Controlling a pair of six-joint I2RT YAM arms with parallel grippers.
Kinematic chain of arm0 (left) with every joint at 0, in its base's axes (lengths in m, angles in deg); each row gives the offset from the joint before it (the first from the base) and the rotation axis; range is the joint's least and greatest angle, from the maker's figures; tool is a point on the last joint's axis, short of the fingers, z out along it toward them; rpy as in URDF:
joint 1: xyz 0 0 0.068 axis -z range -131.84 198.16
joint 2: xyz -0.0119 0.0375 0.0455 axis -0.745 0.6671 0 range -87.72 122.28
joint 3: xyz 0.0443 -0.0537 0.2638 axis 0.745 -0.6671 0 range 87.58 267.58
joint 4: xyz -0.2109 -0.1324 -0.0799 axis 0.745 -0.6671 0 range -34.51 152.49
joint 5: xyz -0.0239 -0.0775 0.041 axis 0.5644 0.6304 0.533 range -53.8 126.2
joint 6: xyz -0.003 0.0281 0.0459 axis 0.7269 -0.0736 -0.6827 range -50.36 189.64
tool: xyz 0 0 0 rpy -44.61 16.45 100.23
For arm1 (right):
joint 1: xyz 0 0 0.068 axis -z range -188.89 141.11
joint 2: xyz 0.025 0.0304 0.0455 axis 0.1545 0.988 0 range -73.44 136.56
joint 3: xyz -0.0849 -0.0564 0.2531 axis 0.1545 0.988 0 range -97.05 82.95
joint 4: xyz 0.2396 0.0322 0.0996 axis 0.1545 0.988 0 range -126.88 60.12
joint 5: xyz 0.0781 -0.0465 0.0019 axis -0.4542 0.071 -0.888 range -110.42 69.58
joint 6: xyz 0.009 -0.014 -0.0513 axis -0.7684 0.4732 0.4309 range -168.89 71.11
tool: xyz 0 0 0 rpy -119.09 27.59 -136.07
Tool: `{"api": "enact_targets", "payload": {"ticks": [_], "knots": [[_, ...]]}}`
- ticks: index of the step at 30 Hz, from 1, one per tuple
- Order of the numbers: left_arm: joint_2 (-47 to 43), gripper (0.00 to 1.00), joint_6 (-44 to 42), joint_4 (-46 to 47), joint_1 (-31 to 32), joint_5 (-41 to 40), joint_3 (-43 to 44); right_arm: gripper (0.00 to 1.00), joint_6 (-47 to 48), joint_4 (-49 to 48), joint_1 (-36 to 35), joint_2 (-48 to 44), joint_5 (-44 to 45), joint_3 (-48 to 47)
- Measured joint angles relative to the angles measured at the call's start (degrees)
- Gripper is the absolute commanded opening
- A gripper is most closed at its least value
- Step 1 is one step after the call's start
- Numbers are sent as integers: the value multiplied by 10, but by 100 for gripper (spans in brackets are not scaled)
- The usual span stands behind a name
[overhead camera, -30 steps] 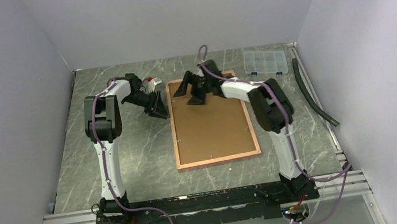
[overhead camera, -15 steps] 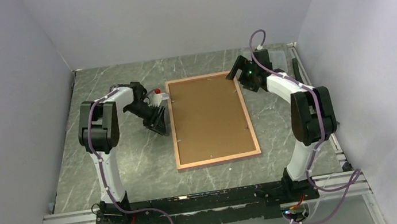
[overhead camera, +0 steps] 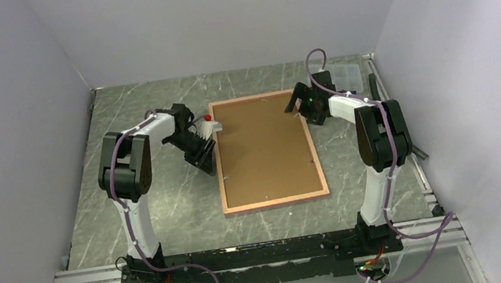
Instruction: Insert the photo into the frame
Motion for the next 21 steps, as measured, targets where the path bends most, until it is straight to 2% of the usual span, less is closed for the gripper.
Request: {"api": "enact_targets", "payload": {"ticks": [6, 10, 17, 21], "knots": [[-13, 45, -3, 3, 30, -9, -18, 98, -1, -2, -26, 64, -12, -80], [-21, 44, -4, -14, 46, -11, -35, 99, -2, 3, -70, 144, -16, -196], [-22, 46, -20, -99, 90, -17, -60, 100, 5, 57, -148, 288, -37, -437], [-21, 47, -55, -143, 105, -14, -59, 100, 8, 83, -168, 284, -36, -452]]}}
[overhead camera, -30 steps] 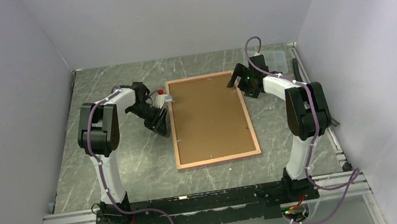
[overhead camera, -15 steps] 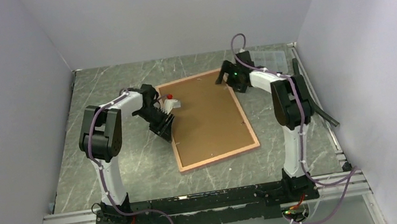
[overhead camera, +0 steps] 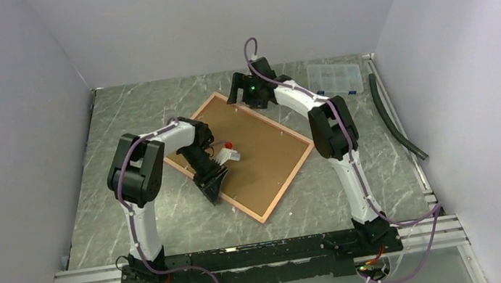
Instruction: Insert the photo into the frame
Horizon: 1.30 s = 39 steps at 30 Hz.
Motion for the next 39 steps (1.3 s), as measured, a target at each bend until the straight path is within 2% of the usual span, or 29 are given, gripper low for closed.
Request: {"api": "enact_targets", "payload": {"ticks": [4, 8, 11, 14, 18, 22, 27, 32, 39], "knots": [[0, 48, -59, -54, -35, 13, 41, 100, -4, 31, 10, -90, 7, 101], [3, 49, -92, -104, -145, 22, 165, 100, -8, 57, 33, -237, 27, 232], [30, 49, -58, -87, -235, 17, 294, 100, -26, 52, 41, -363, 33, 353], [85, 48, 10, -30, -307, 0, 396, 100, -52, 48, 31, -480, 26, 483], [162, 47, 97, 62, -354, -32, 444, 100, -91, 57, 12, -591, 0, 640], [224, 46, 143, 94, -355, -43, 450, 100, -130, 89, 10, -685, -26, 770], [228, 42, 149, 101, -336, -19, 428, 100, -165, 68, 10, -719, -59, 839], [177, 36, 110, 109, -320, 6, 331, 100, -171, 17, 16, -649, -83, 835], [86, 33, 19, 94, -299, 13, 167, 100, -104, 66, 83, -561, -51, 736]]}}
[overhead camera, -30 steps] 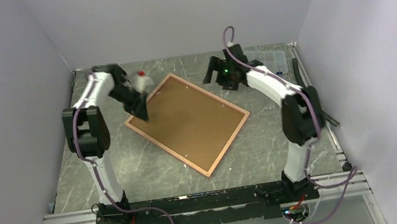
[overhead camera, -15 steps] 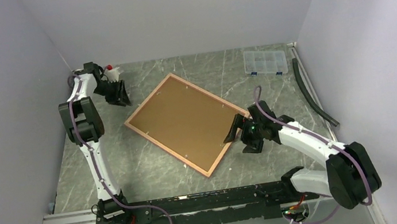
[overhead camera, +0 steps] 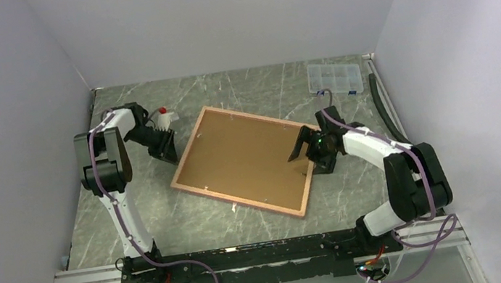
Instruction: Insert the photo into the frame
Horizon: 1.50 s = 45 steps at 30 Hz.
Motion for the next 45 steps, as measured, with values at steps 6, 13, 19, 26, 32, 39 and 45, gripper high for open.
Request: {"api": "enact_targets", "payload": {"ticks": [6, 13, 19, 26, 32, 39, 45], "knots": [[-36, 35, -60, -66, 40, 13, -86, 100, 41, 55, 48, 14, 78, -95], [-39, 45, -74, -120, 42, 53, -87, 100, 23, 63, 10, -35, 141, -136], [-39, 50, -47, -116, -8, 105, -40, 92, -18, -10, -109, 78, 96, -236], [15, 44, -9, -85, 14, 148, -37, 83, -56, -75, -214, 309, 53, -431], [36, 30, 22, -59, 27, 151, -50, 75, -81, -96, -245, 429, 26, -539], [36, 24, 42, -49, 26, 154, -55, 71, -115, -115, -246, 487, 5, -581], [36, 20, 51, -43, 24, 159, -60, 70, -137, -141, -246, 509, -6, -598]]}}
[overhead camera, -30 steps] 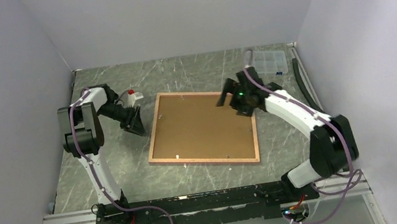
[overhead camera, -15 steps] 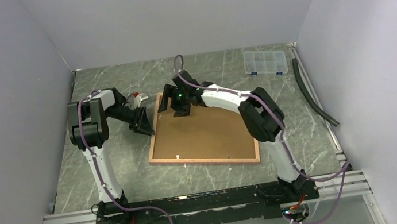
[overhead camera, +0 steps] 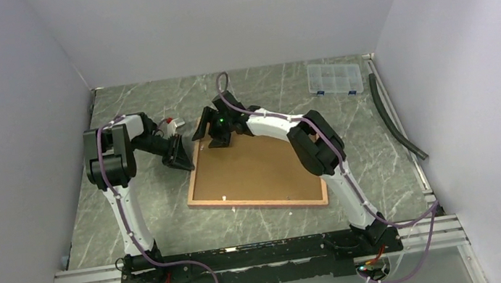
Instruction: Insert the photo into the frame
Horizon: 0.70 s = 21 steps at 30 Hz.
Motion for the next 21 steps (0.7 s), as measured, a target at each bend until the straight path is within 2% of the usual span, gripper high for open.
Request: {"api": "enact_targets", "payload": {"ticks": [21], "knots": [[0, 16, 14, 6, -5, 8, -6, 67, -41, -39, -1, 40, -47, -34]]}}
